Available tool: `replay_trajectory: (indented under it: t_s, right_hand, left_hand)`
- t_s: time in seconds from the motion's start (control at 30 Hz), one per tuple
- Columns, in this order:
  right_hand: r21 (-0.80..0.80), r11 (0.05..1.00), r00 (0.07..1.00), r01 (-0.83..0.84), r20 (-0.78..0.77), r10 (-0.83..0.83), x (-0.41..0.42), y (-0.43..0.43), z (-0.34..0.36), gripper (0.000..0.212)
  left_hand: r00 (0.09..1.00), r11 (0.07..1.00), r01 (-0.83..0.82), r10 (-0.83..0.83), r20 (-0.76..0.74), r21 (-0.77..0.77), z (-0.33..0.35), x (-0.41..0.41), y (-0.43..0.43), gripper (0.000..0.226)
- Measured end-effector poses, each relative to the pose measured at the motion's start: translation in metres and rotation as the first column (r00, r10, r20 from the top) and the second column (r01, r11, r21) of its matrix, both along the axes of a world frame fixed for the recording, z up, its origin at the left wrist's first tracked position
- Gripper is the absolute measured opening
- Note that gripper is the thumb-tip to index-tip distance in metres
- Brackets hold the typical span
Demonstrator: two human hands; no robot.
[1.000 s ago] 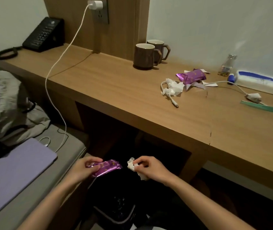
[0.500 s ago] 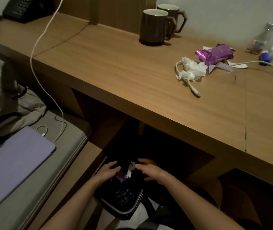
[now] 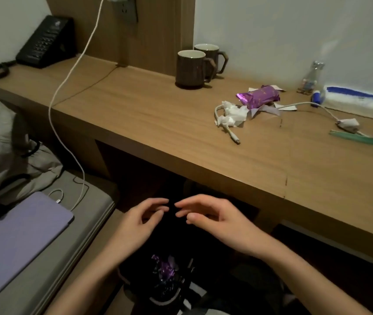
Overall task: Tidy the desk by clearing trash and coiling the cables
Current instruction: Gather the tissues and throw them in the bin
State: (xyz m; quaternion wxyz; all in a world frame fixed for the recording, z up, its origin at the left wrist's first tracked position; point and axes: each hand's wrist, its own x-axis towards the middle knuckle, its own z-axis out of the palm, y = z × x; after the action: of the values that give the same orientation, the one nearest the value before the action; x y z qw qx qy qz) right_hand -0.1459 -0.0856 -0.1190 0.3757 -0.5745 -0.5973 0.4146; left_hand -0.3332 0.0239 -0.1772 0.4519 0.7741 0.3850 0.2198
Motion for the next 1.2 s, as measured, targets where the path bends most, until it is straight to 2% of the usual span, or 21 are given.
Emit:
replay_trajectory:
  t_s: [0.13,0.27,0.43,0.57,0.73,0.83,0.93,1.03,1.2]
  right_hand:
    - [0.199,0.975,0.995,0.101,0.008,-0.104,0.018,-0.034,0.068,0.028]
    - [0.373,0.898,0.951,0.234,0.102,-0.29,0.055,-0.052,0.098,0.027]
    - [0.449,0.799,0.799,0.4,0.256,-0.544,0.118,-0.064,0.096,0.025]
    - [0.455,0.718,0.579,0.526,0.428,-0.694,0.169,-0.073,0.082,0.028]
    - [0.438,0.651,0.421,0.62,0.515,-0.747,0.224,-0.081,0.07,0.035]
    - [0.384,0.648,0.361,0.657,0.594,-0.719,0.244,-0.08,0.066,0.043]
    - [0.343,0.661,0.312,0.667,0.678,-0.666,0.256,-0.075,0.058,0.046]
    - [0.353,0.669,0.276,0.654,0.712,-0.646,0.258,-0.071,0.051,0.041]
    - [0.492,0.654,0.143,0.575,0.726,-0.673,0.254,-0.063,0.047,0.032]
  left_hand:
    - [0.977,0.993,-0.004,-0.021,0.214,0.116,0.07,0.015,-0.024,0.027]
    - [0.95,0.973,-0.06,-0.013,0.311,0.223,0.123,0.044,-0.035,0.023]
    - [0.959,0.951,-0.059,-0.03,0.28,0.304,0.144,0.102,-0.018,0.026]
    - [0.993,0.903,-0.033,-0.019,0.116,0.428,0.132,0.156,0.014,0.042]
    - [0.985,0.843,-0.047,0.127,-0.114,0.536,0.116,0.2,0.043,0.057]
    - [0.979,0.85,-0.049,0.145,-0.143,0.525,0.11,0.213,0.05,0.056]
    - [0.983,0.819,-0.101,0.171,-0.072,0.565,0.107,0.218,0.049,0.04]
    - [0.983,0.807,-0.141,0.181,-0.013,0.574,0.107,0.217,0.049,0.032]
    - [0.976,0.883,-0.185,0.115,0.184,0.432,0.107,0.212,0.047,0.03]
